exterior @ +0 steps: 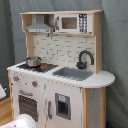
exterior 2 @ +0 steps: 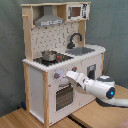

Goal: Play with the kitchen

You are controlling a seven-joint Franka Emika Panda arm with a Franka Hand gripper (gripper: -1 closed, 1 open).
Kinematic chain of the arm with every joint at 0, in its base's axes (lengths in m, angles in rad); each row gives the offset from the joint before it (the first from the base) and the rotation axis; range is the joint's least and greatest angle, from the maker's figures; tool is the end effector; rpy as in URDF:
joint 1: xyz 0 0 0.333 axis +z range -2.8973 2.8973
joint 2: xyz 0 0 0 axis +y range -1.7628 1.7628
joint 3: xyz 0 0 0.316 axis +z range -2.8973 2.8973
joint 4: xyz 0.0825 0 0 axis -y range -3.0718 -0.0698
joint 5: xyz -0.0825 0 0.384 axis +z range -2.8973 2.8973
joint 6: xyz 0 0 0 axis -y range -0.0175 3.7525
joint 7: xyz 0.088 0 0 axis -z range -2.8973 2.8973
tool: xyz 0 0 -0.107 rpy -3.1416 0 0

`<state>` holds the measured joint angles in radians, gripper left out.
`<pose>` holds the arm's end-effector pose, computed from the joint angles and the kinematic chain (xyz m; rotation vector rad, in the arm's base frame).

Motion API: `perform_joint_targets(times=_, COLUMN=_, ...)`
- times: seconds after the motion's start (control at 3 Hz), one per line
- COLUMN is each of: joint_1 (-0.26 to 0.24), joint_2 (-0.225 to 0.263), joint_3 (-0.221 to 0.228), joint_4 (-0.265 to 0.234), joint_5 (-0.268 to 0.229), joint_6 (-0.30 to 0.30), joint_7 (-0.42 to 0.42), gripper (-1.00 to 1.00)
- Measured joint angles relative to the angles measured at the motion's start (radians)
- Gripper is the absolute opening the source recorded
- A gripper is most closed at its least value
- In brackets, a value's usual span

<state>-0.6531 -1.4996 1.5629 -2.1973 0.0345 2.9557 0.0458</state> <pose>0.2411 0.5450 0.3499 1.3007 1.2652 1.3549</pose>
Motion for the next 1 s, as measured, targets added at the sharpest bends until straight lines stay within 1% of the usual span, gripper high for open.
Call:
perform_joint_targets(times=0.33, joint_1=0.088, joint_2=-0.007, joint_3=-0.004, joint_4=-0.048, joint_5=-0.016, joint_6=-0.042, joint_7=0.0, gripper=1.0)
perform_joint_targets(times=0.67, joint_1=0.169, joint_2=-0.012, joint_3=0.007, joint_4=-0.096, joint_5=-0.016, joint_6=-0.089, joint_7=0.02, gripper=1.0)
perform_joint_targets(times=1.0, joint_1=0.209, joint_2=-0.015, joint_3=0.05, joint_4=-0.148, joint_5=-0.017, joint_6=-0.092, joint_7=0.098, gripper=1.0)
